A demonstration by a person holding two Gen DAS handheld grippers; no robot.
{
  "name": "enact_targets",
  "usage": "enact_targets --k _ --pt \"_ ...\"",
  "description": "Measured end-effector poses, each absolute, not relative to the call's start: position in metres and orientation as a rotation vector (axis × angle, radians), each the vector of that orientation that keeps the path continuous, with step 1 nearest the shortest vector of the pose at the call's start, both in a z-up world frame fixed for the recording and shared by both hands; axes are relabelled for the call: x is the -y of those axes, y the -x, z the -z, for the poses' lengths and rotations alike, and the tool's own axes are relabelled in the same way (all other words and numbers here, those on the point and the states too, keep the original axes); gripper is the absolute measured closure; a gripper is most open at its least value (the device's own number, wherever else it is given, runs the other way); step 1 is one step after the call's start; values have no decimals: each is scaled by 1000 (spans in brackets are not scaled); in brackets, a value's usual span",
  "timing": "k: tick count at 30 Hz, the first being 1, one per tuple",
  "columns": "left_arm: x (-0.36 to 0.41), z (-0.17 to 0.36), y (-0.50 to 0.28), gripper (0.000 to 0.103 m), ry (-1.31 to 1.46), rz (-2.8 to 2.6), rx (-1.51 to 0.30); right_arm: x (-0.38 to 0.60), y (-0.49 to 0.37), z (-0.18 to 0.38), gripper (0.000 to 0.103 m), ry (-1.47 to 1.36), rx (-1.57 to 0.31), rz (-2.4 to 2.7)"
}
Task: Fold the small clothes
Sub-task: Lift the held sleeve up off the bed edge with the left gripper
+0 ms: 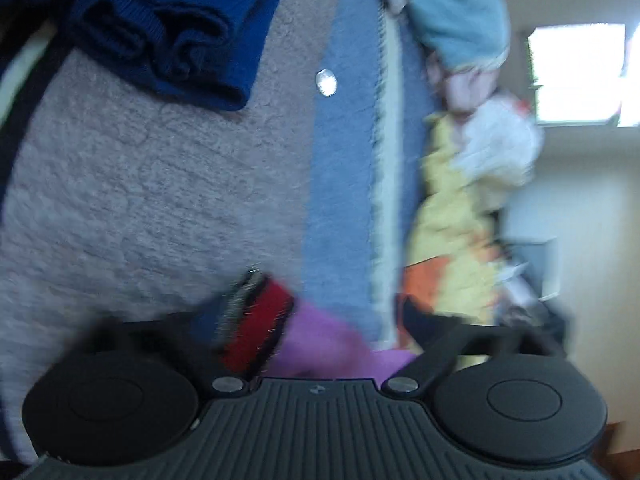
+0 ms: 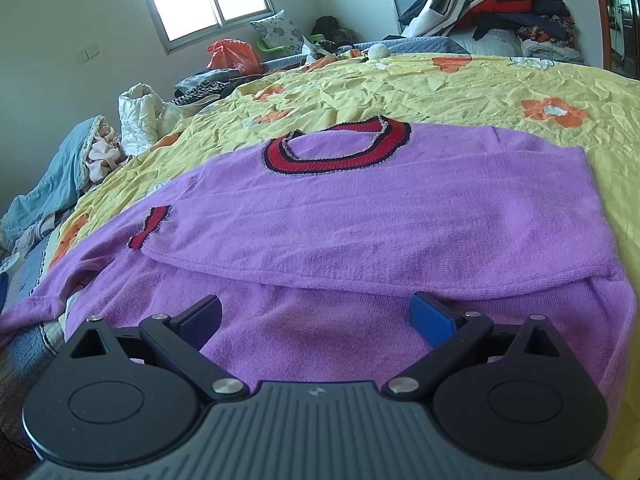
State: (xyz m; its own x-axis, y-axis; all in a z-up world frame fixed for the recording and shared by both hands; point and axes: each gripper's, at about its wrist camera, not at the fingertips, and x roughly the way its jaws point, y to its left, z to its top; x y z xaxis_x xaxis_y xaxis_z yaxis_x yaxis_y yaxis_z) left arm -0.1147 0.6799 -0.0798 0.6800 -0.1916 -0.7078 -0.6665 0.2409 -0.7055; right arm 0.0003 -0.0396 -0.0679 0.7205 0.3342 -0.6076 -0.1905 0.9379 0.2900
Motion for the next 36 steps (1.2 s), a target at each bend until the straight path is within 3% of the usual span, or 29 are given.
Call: enact_targets --k 1,4,8,12,13,15,16,18,19,20,22,24,25,26,27,29,36 --pt "-678 77 105 99 1250 -372 -868 40 0 68 2 -215 -709 -292" --pt "-667 66 90 97 1051 -368 -939 41 0 68 2 -228 -707 -296" --pt "-650 24 68 98 741 -312 -874 41 -1 67 1 -237 -706 -299" --pt "-616 -70 51 98 319 -180 -512 40 -3 67 1 -218 -712 -297" --pt "-602 -92 64 95 154 -137 -396 38 -2 67 1 -206 -715 -296" --pt "-595 -101 96 92 -3 -160 -343 36 -1 68 1 -191 -717 -294" --pt "-603 -88 113 82 -9 -180 -373 36 -1 68 1 -193 -715 -293" --pt "-628 -39 136 50 -6 -344 -573 36 -2 68 0 -201 -714 -293" --pt "-646 -12 149 40 30 -471 -661 36 -3 68 0 -202 -714 -292" --pt "-667 11 163 50 97 -587 -726 35 -3 68 0 -198 -716 -292" --pt "-704 36 198 57 352 -729 -765 34 -4 68 0 -185 -720 -296" --pt "-714 35 224 57 551 -699 -683 35 -5 68 0 -189 -724 -302" --pt "-712 31 225 46 633 -644 -657 35 -5 68 0 -193 -724 -314" --pt "-707 30 220 29 727 -571 -629 36 -5 68 0 -204 -719 -324" --pt "-700 31 212 24 802 -504 -595 37 -5 68 0 -215 -715 -327" --pt "-691 37 193 20 892 -432 -558 38 -4 68 0 -222 -711 -327" --pt "-672 86 128 21 1136 -388 -561 46 -1 69 0 -266 -702 -334"
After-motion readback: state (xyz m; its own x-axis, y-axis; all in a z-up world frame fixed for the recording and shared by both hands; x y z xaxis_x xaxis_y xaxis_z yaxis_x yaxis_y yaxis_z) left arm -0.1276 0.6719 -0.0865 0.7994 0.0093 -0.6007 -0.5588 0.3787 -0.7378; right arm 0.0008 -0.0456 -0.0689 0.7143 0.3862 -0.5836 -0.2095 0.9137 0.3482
